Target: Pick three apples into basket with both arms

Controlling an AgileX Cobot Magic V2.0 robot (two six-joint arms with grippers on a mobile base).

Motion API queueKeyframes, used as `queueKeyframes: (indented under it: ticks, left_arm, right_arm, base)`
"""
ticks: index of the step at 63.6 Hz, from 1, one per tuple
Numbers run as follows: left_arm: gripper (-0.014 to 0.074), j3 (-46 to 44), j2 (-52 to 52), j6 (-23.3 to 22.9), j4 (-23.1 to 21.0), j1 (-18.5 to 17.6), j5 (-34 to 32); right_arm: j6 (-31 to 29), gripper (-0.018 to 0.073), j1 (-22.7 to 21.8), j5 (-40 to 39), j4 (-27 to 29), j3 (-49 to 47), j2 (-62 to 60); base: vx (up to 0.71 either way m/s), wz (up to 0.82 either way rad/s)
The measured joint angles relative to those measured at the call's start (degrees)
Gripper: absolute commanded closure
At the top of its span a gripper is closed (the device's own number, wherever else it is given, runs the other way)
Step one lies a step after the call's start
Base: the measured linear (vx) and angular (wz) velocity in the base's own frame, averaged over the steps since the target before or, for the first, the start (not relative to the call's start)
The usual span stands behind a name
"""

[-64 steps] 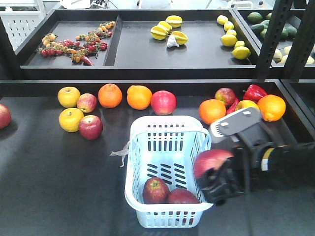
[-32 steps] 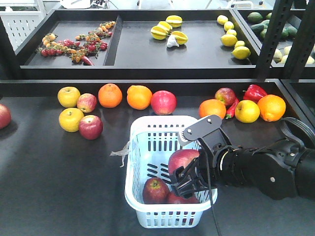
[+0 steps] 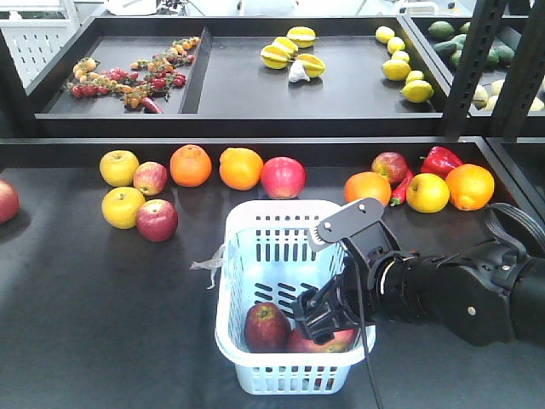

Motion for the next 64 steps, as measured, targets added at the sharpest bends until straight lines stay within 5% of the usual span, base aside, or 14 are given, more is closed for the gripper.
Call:
queueKeyframes:
  ticks: [43, 64]
  left_arm:
    - [0.001, 0.0, 0.0, 0.0, 0.0, 0.0, 0.0]
    - [0.001, 0.0, 0.0, 0.0, 0.0, 0.0, 0.0]
  right_arm:
    - [2.5, -0.0057, -0.22, 12.43, -2.31, 0.0, -12.44]
    - [10.12, -0.005, -11.23, 26.3, -9.8, 0.0, -28.15]
  base:
    - [0.0, 0.0]
    - [0.0, 0.0]
